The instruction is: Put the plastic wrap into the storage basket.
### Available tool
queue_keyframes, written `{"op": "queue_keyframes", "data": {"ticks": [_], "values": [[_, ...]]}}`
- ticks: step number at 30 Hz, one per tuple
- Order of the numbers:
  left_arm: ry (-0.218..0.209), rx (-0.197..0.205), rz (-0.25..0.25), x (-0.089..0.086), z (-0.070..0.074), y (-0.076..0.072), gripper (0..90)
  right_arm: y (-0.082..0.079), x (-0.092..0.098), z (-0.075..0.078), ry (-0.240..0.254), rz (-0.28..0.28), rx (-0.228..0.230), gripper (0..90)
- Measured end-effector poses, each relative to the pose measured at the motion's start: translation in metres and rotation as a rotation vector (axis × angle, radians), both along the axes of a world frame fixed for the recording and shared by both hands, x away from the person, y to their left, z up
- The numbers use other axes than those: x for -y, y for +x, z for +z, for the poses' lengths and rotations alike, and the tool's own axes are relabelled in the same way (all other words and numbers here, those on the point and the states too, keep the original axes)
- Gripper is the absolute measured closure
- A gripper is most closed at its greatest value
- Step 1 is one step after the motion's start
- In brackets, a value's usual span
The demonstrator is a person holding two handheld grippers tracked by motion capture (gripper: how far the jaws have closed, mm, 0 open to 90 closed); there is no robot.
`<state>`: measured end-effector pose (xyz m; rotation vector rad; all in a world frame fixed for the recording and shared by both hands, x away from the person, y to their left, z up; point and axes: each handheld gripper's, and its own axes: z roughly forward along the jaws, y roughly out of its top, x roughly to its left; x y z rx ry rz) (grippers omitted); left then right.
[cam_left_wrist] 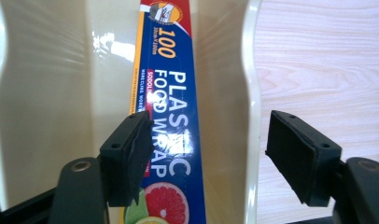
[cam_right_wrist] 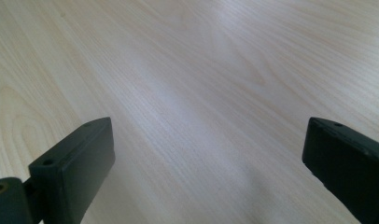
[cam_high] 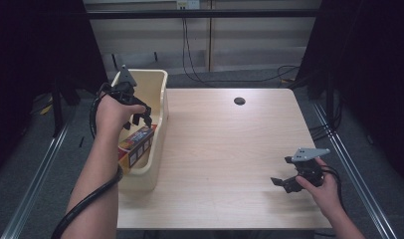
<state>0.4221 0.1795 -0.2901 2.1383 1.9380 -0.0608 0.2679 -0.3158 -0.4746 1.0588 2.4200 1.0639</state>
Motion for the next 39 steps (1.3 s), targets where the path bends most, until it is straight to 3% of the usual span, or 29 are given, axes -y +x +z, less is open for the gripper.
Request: {"op": "queue_keyframes", "data": {"ticks": [11,39], "values": [[-0.019,0.029,-0.041,0.013,0.005,-0.001,24.3,-0.002,0.001,0.002,0.004,-0.009,0.001,2.2],[-0.054,0.076,-0.183,0.062,0.006,-0.002,20.7,-0.003,0.001,0.002,0.006,-0.001,0.004,2.2]]}}
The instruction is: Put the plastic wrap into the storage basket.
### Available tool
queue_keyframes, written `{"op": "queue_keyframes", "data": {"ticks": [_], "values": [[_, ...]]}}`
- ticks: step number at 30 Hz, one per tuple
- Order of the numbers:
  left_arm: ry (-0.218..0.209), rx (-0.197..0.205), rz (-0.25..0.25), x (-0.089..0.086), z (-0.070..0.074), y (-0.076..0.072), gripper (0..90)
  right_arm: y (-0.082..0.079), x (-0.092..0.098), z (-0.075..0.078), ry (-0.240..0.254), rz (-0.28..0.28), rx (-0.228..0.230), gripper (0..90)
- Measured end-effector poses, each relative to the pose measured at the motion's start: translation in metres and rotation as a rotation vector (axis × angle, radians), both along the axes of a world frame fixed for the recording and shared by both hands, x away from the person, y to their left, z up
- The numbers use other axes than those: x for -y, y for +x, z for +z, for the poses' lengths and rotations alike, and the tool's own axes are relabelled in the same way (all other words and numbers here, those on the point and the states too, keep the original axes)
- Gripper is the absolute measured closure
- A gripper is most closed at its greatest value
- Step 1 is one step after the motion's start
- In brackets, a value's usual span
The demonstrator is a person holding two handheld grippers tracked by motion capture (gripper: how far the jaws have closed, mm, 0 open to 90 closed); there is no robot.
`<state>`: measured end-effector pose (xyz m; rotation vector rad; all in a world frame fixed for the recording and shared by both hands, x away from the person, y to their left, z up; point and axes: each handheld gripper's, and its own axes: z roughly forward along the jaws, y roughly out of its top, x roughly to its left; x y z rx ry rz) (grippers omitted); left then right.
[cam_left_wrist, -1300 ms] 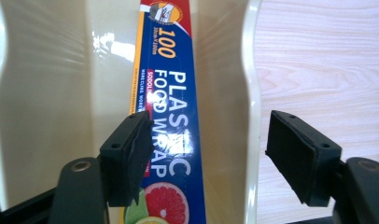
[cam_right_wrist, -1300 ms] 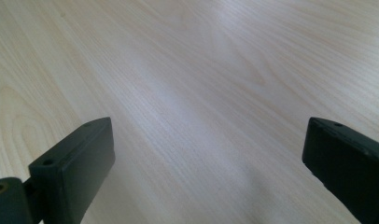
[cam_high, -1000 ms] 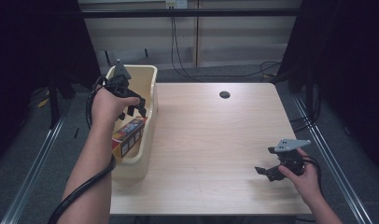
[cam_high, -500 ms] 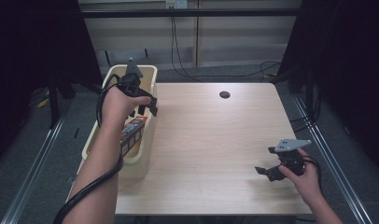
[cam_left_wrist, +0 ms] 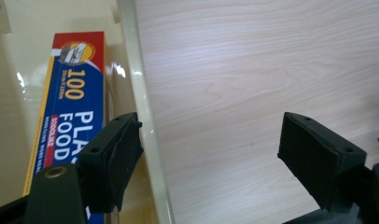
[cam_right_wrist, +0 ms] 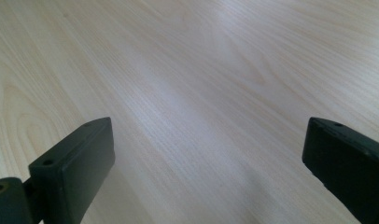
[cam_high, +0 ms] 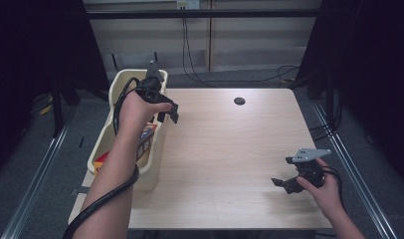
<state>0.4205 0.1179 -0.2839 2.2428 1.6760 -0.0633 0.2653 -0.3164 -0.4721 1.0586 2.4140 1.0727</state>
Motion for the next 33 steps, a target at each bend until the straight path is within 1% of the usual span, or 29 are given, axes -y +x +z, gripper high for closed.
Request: {"op": "queue_keyframes", "data": {"ticks": [3,4,6,10,13,14,18,20,21,24,25,28,29,30,31,32,33], "values": [[-0.001,0.003,-0.005,0.004,-0.002,0.0,20.8,0.0,0.0,0.0,-0.001,0.0,0.0,2.2],[0.005,0.004,-0.012,0.004,-0.002,0.001,20.8,0.0,0.0,0.0,-0.001,0.002,0.001,2.2],[-0.002,0.005,-0.013,0.006,-0.003,0.001,20.6,0.0,0.0,0.0,-0.001,0.0,-0.001,2.2],[-0.002,0.016,-0.023,0.01,-0.004,0.001,19.6,0.0,0.0,0.0,-0.002,0.001,-0.003,2.2],[-0.012,0.027,-0.045,0.014,-0.005,0.002,19.1,0.0,0.0,0.0,-0.002,0.002,-0.003,2.2],[-0.017,0.022,-0.049,0.016,-0.005,0.002,18.8,0.0,0.0,0.0,-0.002,-0.001,-0.001,2.2],[-0.012,0.023,-0.069,0.022,-0.009,0.002,17.9,0.0,0.0,0.0,-0.003,0.0,0.0,2.2],[-0.022,0.025,-0.071,0.027,-0.011,0.002,17.8,0.0,0.0,0.0,-0.004,0.0,-0.001,2.2],[-0.02,0.021,-0.082,0.028,-0.012,0.002,17.6,0.0,0.0,0.0,-0.003,0.003,-0.003,2.2],[-0.017,0.037,-0.103,0.032,-0.014,0.002,17.1,0.0,0.0,0.0,-0.003,0.003,-0.003,2.2],[-0.026,0.03,-0.095,0.034,-0.015,0.002,17.1,0.0,0.0,0.0,-0.003,0.004,-0.003,2.2],[-0.021,0.029,-0.112,0.036,-0.018,0.002,17.0,0.0,0.0,-0.001,-0.004,0.0,-0.001,2.2],[-0.022,0.033,-0.104,0.038,-0.02,0.001,17.0,0.0,0.0,-0.001,-0.003,0.001,-0.002,2.2],[-0.016,0.031,-0.113,0.039,-0.02,0.002,17.0,0.0,0.0,-0.001,-0.004,0.002,-0.002,2.2],[-0.027,0.028,-0.111,0.041,-0.022,0.001,17.0,0.0,0.0,-0.001,-0.004,0.002,-0.002,2.2],[-0.023,0.024,-0.117,0.042,-0.023,0.001,16.9,0.0,0.0,0.0,-0.003,0.002,-0.002,2.2],[-0.033,0.021,-0.119,0.044,-0.025,0.001,16.9,0.0,0.0,0.0,-0.003,0.001,-0.002,2.2]]}}
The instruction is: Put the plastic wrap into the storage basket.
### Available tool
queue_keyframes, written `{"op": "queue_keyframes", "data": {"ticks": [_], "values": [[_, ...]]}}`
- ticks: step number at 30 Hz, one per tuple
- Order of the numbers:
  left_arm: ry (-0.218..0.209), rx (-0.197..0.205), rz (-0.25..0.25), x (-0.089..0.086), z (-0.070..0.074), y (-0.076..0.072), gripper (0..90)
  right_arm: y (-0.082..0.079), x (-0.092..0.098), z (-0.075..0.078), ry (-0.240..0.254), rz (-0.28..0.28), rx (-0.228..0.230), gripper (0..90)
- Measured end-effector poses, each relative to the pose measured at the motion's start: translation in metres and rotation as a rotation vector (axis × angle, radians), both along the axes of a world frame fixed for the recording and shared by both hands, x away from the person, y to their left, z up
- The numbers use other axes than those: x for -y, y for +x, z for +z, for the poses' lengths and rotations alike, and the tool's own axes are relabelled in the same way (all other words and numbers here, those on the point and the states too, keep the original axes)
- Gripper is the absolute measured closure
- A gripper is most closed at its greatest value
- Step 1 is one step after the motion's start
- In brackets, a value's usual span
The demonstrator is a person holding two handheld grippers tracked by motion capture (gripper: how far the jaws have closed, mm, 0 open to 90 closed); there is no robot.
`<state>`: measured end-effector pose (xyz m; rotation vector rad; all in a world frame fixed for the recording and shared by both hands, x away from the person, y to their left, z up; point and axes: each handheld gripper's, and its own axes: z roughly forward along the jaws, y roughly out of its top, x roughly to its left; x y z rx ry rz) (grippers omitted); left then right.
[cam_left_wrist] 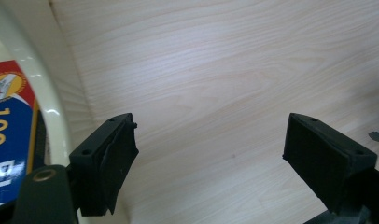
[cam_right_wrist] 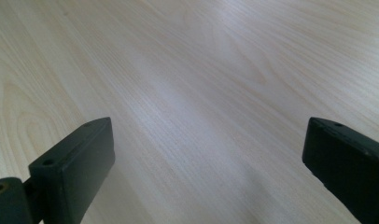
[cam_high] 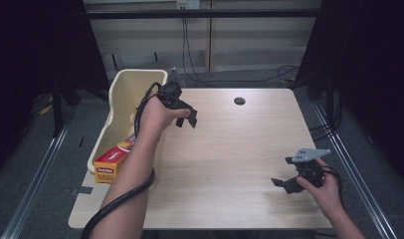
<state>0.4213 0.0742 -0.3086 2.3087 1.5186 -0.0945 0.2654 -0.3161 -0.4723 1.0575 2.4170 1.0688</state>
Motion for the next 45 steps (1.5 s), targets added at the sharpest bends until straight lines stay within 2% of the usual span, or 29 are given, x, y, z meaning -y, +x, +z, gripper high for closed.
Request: {"op": "queue_keyframes", "data": {"ticks": [3,4,10,17,21,24,29,31,45], "values": [[-0.008,0.001,-0.002,0.005,-0.004,-0.001,17.0,0.0,0.0,0.0,-0.001,-0.002,0.001,2.2],[-0.001,0.0,-0.024,0.005,-0.004,-0.001,16.9,0.0,0.0,0.0,0.0,-0.004,0.001,2.2],[-0.016,0.002,-0.049,0.012,-0.011,-0.003,16.7,0.0,0.0,0.0,-0.002,-0.002,0.0,2.2],[-0.043,0.0,-0.048,0.019,-0.02,-0.005,16.5,0.0,0.0,0.001,0.0,0.001,-0.003,2.2],[-0.042,0.002,-0.065,0.022,-0.024,-0.006,16.5,-0.001,0.001,0.002,0.0,-0.003,0.004,2.2],[-0.058,0.002,-0.07,0.025,-0.028,-0.007,16.2,0.0,0.001,0.001,-0.001,-0.004,0.003,2.2],[-0.064,0.019,-0.078,0.028,-0.033,-0.009,15.9,0.0,0.0,0.001,-0.007,0.001,0.004,2.2],[-0.071,0.011,-0.081,0.029,-0.035,-0.01,15.8,0.0,0.0,0.001,-0.006,0.002,0.005,2.2],[-0.062,0.012,-0.105,0.033,-0.054,-0.014,15.4,0.0,-0.001,0.0,-0.006,0.007,0.0,2.2]]}}
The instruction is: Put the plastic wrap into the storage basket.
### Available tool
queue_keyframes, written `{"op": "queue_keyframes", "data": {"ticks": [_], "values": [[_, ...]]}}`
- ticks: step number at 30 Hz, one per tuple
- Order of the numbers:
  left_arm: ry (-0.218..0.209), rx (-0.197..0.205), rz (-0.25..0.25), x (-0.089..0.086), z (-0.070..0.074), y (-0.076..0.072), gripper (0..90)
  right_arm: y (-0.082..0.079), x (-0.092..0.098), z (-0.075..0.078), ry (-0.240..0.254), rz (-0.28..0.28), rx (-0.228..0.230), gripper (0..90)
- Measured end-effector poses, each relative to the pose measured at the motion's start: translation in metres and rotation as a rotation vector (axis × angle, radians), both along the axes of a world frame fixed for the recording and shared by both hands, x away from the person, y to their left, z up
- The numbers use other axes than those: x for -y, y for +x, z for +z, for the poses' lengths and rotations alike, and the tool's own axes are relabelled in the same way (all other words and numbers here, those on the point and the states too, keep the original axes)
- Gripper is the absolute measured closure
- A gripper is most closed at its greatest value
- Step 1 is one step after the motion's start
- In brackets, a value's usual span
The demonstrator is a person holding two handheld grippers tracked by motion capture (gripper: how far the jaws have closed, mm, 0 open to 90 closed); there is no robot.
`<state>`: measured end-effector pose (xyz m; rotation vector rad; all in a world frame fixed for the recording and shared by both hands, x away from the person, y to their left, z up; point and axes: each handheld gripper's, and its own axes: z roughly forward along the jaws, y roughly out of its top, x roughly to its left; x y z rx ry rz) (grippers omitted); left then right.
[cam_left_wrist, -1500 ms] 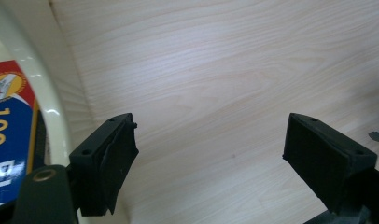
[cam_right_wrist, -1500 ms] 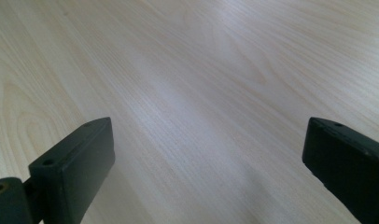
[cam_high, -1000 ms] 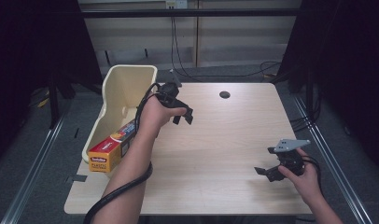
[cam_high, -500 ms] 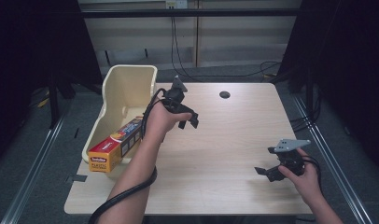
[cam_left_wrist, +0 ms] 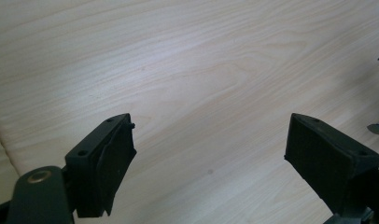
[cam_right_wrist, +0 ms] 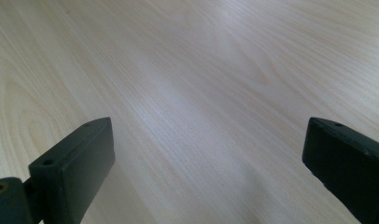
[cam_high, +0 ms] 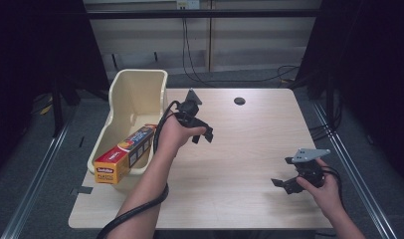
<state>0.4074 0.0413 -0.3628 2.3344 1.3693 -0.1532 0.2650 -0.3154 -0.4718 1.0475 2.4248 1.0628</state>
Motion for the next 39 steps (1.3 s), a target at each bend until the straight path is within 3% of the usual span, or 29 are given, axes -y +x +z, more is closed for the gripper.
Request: {"op": "queue_keyframes", "data": {"ticks": [13,39], "values": [[0.005,-0.02,-0.026,0.007,-0.022,-0.005,15.2,0.0,0.0,0.0,-0.006,0.0,-0.004,2.2],[0.005,0.002,-0.071,0.004,-0.066,-0.021,14.8,0.0,-0.002,-0.002,-0.018,0.001,-0.011,2.2]]}}
